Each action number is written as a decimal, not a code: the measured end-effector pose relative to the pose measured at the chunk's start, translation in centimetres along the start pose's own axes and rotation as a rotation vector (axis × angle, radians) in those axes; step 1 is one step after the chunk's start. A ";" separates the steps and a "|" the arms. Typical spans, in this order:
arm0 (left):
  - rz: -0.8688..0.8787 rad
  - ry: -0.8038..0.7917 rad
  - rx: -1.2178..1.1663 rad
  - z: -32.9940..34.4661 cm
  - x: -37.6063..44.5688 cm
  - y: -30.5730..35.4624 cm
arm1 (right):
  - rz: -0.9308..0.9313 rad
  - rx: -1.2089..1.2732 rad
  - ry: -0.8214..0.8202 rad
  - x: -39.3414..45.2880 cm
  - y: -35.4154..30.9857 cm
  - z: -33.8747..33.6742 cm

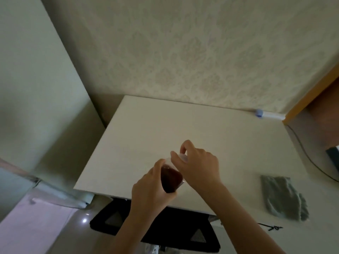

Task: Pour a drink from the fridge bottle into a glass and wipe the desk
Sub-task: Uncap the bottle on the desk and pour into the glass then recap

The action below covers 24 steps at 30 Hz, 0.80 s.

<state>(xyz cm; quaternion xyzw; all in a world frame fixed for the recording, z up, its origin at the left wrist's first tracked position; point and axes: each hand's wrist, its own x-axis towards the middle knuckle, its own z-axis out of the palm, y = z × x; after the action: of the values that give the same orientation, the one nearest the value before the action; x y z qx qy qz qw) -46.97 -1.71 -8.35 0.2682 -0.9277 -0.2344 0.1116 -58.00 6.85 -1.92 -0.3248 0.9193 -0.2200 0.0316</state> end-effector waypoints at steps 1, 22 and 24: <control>-0.011 -0.022 -0.013 0.1 0.5 -0.2 | -0.005 -0.009 0.014 0.6 0.0 0.3; 0.060 -0.135 -0.409 -0.1 6.8 -4.8 | -0.481 0.152 0.090 7.4 -1.8 2.5; 0.049 -0.105 -0.414 -0.2 6.9 -4.8 | -0.570 0.160 0.036 8.0 -1.6 1.9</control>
<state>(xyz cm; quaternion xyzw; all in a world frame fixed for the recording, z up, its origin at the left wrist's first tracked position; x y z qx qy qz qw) -50.50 -9.16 -9.99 0.2045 -0.8706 -0.4307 0.1215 -62.97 0.18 -2.26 -0.5625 0.7710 -0.2977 -0.0221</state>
